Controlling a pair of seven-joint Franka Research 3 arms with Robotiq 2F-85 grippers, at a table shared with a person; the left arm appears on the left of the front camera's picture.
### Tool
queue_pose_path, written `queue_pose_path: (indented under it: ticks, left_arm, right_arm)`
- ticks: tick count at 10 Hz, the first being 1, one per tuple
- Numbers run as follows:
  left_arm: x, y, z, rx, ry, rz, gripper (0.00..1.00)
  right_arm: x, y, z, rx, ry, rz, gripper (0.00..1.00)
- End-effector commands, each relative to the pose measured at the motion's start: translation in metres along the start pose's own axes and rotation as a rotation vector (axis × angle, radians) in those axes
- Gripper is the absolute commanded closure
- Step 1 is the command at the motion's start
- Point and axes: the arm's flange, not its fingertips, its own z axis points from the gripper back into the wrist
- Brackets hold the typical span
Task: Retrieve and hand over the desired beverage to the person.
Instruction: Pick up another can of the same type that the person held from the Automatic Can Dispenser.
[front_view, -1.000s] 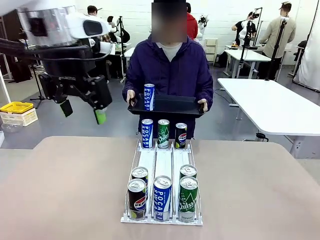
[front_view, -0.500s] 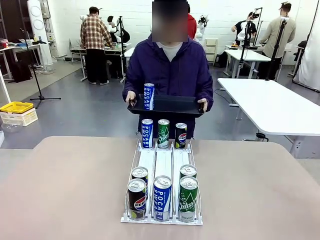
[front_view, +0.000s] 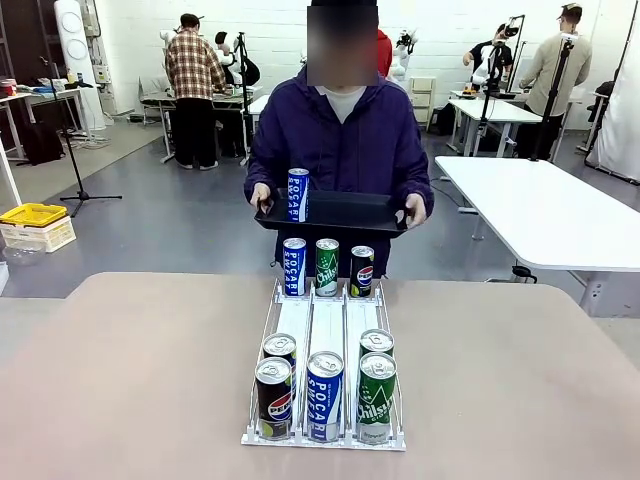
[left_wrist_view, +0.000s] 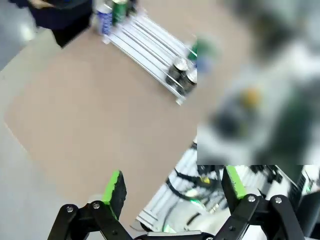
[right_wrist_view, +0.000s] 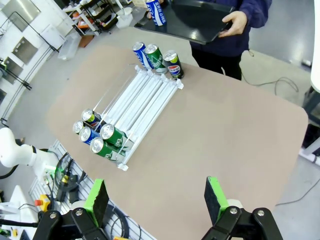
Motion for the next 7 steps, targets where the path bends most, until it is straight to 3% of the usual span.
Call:
queue_pose_path:
  ticks: [1,3,4,7]
  left_arm:
    - [0.000,-0.012,-0.020,0.047,-0.064,0.033,0.00]
    - [0.000,-0.013,-0.023,0.051,-0.089,0.057,0.00]
    - [0.001,0.000,-0.011,0.045,-0.047,0.022,0.00]
    - [0.001,0.000,-0.011,0.045,-0.047,0.022,0.00]
  right_arm:
    - [0.001,0.000,-0.001,0.024,-0.010,0.008,0.00]
    - [0.001,0.000,-0.001,0.024,-0.010,0.008,0.00]
    - [0.001,0.000,-0.001,0.024,-0.010,0.008,0.00]
    - [0.001,0.000,-0.001,0.024,-0.010,0.008,0.00]
